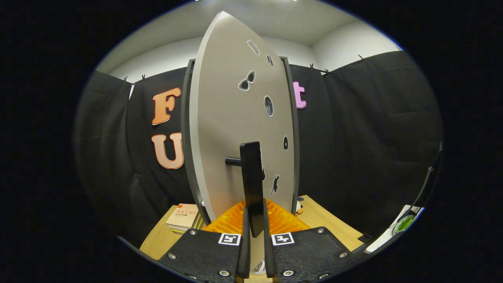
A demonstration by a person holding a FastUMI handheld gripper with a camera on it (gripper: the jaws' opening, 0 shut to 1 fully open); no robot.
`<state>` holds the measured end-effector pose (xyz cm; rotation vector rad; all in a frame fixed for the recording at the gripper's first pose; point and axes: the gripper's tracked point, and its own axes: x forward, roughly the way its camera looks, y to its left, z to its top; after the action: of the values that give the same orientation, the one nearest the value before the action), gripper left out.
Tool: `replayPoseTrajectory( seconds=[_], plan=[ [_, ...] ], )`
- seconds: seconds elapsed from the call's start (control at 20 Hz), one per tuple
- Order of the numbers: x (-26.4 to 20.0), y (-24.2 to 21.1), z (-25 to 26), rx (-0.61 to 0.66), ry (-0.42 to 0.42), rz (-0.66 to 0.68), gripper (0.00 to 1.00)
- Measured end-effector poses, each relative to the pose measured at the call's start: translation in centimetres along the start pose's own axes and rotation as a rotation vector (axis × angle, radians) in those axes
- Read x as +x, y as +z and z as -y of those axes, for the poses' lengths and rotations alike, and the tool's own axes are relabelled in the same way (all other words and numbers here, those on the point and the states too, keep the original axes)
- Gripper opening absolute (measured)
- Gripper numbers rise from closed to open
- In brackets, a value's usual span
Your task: Open the shoe cabinet door, grab the shoes and put them into the shoe cabinet, then close the shoe cabinet door.
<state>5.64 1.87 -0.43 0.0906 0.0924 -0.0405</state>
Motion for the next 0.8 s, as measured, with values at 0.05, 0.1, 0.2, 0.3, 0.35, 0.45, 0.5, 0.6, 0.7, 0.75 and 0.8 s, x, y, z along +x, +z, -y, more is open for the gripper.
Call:
replayPoseTrajectory(
  seconds=[0.05, 0.1, 0.2, 0.3, 0.35, 0.45, 0.5, 0.6, 0.7, 0.75, 0.8],
  plan=[
    [-0.2, 0.1, 0.5, 0.004, -0.012, 0.003, 0.13],
    [-0.2, 0.0, 1.0, 0.009, -0.019, -0.001, 0.13],
    [-0.2, -0.1, 1.8, 0.015, -0.033, -0.006, 0.12],
    [-0.6, -0.1, 3.5, 0.001, -0.067, -0.002, 0.12],
    [-0.7, -0.1, 4.4, -0.008, -0.088, 0.000, 0.12],
    [-0.6, 0.0, 6.2, -0.016, -0.122, 0.002, 0.12],
    [-0.4, 0.0, 6.9, -0.014, -0.131, 0.003, 0.12],
    [-0.6, -0.5, 8.0, -0.020, -0.148, -0.012, 0.10],
    [-0.6, -0.4, 9.4, -0.001, -0.122, -0.009, 0.07],
    [-0.6, -0.3, 9.9, 0.009, -0.105, -0.004, 0.04],
    [-0.4, -0.2, 10.5, 0.016, -0.087, -0.007, 0.04]
  ],
)
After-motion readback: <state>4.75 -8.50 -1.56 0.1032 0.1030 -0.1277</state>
